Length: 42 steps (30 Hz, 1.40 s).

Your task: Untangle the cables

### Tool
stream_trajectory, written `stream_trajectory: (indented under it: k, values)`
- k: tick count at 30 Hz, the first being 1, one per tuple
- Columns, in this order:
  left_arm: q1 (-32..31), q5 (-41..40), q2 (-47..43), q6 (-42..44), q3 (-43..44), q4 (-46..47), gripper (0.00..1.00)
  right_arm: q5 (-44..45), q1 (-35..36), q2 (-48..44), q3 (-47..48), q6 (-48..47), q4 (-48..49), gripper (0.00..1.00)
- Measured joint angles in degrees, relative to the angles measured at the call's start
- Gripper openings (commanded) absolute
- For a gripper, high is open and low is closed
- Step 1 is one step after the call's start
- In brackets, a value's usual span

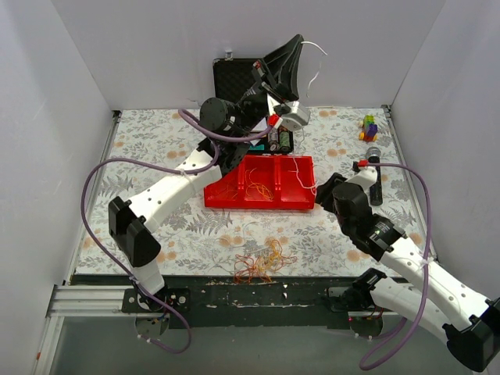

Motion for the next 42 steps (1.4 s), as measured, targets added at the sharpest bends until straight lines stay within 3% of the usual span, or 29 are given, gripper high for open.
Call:
stream_trajectory:
  k: [9, 14, 34, 42]
  values:
    - [5.60, -2.38, 0.81, 1.22, -1.95, 0.11, 0.00, -1.01, -0.33, -0.09, -1.14, 0.15, 0.11, 0.55]
    - [8.04, -4.02, 0.98, 0.07, 1.07, 0.11, 0.00, -1.60, -0.37, 0.17, -1.16, 0.22, 0.74, 0.55]
    - [6.71, -1.55, -0.13, -2.75, -6.34, 2.43, 0.00, -2.56, -0.59, -0.52, -2.73, 1.42, 1.53, 0.55]
    - [5.70, -1.33, -0.09, -9.49, -12.81, 2.34, 0.00, -2.08, -0.63, -3.04, -2.93, 1.46, 1.49, 0.55]
